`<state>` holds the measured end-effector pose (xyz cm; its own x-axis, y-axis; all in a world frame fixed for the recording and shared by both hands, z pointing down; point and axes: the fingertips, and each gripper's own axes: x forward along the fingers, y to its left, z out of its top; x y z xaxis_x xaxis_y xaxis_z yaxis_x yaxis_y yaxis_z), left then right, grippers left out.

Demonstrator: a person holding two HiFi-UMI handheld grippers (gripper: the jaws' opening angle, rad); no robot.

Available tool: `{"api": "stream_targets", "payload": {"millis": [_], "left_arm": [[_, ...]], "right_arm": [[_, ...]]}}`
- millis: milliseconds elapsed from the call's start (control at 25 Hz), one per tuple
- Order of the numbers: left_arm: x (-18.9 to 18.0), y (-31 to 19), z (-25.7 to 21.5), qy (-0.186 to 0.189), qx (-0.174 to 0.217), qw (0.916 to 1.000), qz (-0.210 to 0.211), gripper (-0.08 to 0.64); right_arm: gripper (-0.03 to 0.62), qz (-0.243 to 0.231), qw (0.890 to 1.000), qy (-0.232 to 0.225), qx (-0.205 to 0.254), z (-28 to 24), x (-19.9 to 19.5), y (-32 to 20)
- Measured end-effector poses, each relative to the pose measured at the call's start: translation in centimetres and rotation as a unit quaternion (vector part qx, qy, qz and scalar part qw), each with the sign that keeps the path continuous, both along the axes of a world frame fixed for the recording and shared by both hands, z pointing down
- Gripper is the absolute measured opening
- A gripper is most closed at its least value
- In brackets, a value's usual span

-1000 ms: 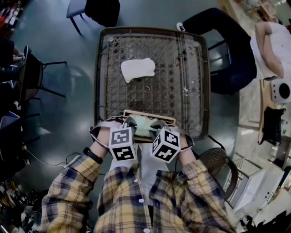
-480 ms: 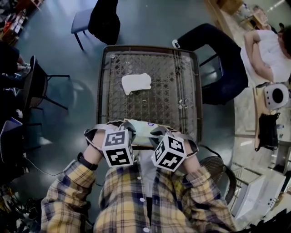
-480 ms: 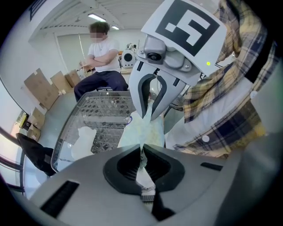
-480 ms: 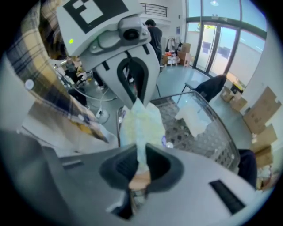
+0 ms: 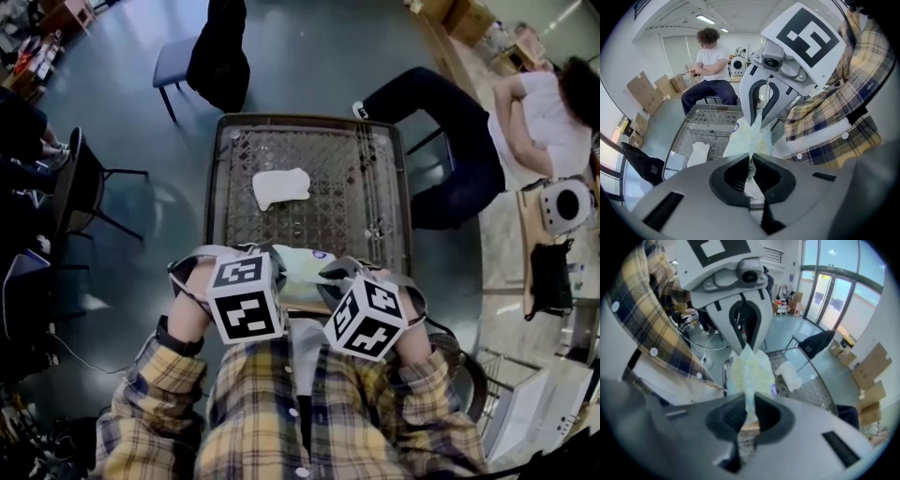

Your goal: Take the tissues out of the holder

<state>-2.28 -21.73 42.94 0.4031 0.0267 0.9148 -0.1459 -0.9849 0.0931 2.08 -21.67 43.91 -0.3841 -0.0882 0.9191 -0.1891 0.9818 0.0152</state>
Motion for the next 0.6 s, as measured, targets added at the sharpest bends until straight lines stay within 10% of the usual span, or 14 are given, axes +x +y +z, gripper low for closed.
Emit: {"api": "stream_targets", "payload": {"millis": [600], "left_arm": [[0.6, 1.0, -1.6, 0.002, -0.014, 0.9998, -0.013, 0.011]], "right_arm": [[0.029, -0.016, 1.000, -0.002, -0.004, -1.5, 0.6, 0.7]]}}
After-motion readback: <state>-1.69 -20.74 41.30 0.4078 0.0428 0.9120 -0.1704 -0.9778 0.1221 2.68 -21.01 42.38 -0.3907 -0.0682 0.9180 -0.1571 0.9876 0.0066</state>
